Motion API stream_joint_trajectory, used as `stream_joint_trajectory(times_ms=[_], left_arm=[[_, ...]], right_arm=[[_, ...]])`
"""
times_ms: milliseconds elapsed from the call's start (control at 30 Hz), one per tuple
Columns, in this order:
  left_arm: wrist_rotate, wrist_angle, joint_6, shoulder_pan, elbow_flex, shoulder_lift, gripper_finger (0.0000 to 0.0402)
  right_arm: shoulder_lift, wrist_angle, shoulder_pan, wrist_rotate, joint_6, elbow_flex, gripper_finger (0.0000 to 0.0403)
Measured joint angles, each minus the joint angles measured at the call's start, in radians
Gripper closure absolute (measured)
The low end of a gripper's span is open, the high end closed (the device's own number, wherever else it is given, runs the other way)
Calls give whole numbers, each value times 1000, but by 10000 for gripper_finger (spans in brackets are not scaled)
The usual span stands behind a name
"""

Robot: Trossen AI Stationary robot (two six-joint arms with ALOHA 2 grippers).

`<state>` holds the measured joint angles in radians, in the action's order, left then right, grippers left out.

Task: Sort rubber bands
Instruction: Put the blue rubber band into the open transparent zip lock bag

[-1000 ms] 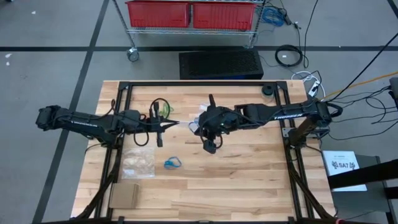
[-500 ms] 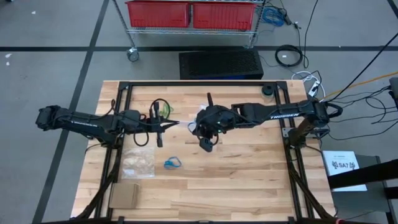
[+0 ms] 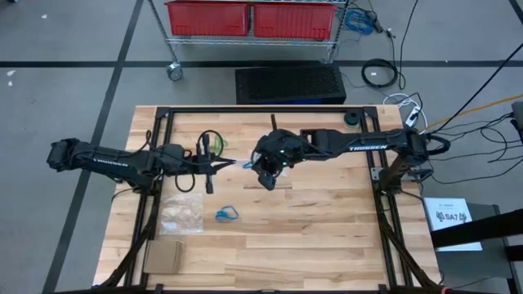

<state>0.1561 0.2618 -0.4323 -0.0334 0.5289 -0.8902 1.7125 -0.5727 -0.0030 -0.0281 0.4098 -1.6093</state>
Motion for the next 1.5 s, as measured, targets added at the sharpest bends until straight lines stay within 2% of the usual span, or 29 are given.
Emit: stream_joint_trajectory(times_ms=[167,467,700,1200,1500], left_arm=[[-1,-1,0,0,0,0,402],[-3,-5,0,0,0,0,402],[-3,-9,0,0,0,0,402],[-3,-2,0,0,0,0,402],[-3,-1,5,0,0,0,402]], right_arm=[[35,-6,-3,-27,17,0,403],[18,-5,-12,-15,23,0,403],[-6,-33,-11,76,-13,0,403],[48,-24,-4,81,-48,0,403],[50,-5,25,120,-56,0,403]])
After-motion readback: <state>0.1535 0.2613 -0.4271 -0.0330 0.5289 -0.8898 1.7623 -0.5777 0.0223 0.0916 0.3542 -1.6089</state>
